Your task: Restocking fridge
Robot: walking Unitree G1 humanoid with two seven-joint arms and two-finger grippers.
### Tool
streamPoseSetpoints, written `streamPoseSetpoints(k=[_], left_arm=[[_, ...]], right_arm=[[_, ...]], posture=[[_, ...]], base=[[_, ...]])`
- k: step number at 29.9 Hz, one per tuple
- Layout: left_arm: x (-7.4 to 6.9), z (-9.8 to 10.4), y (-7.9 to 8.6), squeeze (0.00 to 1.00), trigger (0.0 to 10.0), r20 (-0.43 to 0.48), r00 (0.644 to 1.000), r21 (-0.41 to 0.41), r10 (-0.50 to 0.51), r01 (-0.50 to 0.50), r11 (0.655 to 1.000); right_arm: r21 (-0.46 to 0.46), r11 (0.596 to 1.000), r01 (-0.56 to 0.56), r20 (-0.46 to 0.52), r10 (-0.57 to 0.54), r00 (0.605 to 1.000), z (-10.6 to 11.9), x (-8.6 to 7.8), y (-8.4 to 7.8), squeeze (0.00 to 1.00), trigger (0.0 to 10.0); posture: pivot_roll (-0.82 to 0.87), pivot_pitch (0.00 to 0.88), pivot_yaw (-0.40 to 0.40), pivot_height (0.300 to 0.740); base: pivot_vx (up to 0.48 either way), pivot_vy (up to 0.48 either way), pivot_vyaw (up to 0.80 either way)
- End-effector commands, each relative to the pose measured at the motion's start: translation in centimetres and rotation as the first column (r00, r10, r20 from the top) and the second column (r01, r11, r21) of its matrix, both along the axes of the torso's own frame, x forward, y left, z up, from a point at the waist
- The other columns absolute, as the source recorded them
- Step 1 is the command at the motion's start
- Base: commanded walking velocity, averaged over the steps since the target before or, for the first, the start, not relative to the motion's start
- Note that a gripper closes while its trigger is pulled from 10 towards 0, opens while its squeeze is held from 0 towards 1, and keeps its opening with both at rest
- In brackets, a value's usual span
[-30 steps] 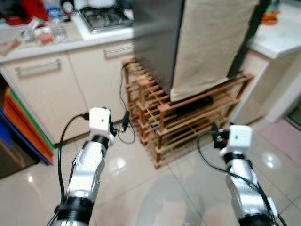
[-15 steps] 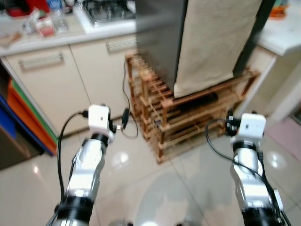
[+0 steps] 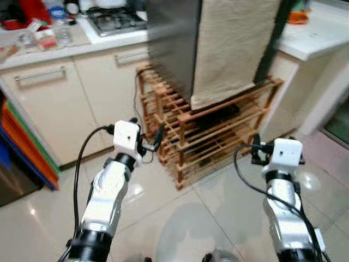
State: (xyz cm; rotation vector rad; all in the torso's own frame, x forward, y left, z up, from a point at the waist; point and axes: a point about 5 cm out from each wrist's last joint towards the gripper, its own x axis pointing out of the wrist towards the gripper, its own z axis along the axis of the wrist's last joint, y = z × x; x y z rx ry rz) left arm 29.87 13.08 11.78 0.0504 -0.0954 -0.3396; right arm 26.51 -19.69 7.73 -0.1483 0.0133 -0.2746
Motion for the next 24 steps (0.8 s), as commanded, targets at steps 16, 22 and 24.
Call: streamPoseSetpoints(k=[16, 22, 24], left_arm=[[-0.16, -0.15, -0.24, 0.0, 10.0, -0.018, 1.0, -0.001, -0.018, 0.018, 1.0], [-0.09, -0.41, -0.22, 0.0, 10.0, -0.029, 1.0, 0.048, -0.005, 0.007, 0.999], [-0.05, -0.44, -0.19, 0.0, 10.0, -0.03, 1.0, 0.05, -0.003, 0.004, 0.999]], right_arm=[[-0.016, 0.999, -0.044, 0.028, 0.045, 0.999, 0.83, 0.33, 0.31, 0.0, 10.0], [-0.024, 0.999, -0.031, 0.034, 0.032, 0.999, 0.93, 0.37, 0.2, 0.0, 10.0], [-0.023, 0.999, -0.031, 0.033, 0.032, 0.999, 0.91, 0.37, 0.2, 0.0, 10.0]], posture=[[-0.05, 0.0, 0.02, 0.707], [-0.04, 0.0, 0.021, 0.74], [-0.04, 0.0, 0.021, 0.74]], base=[[0.46, 0.0, 0.0], [0.077, 0.0, 0.0], [0.0, 0.0, 0.0]])
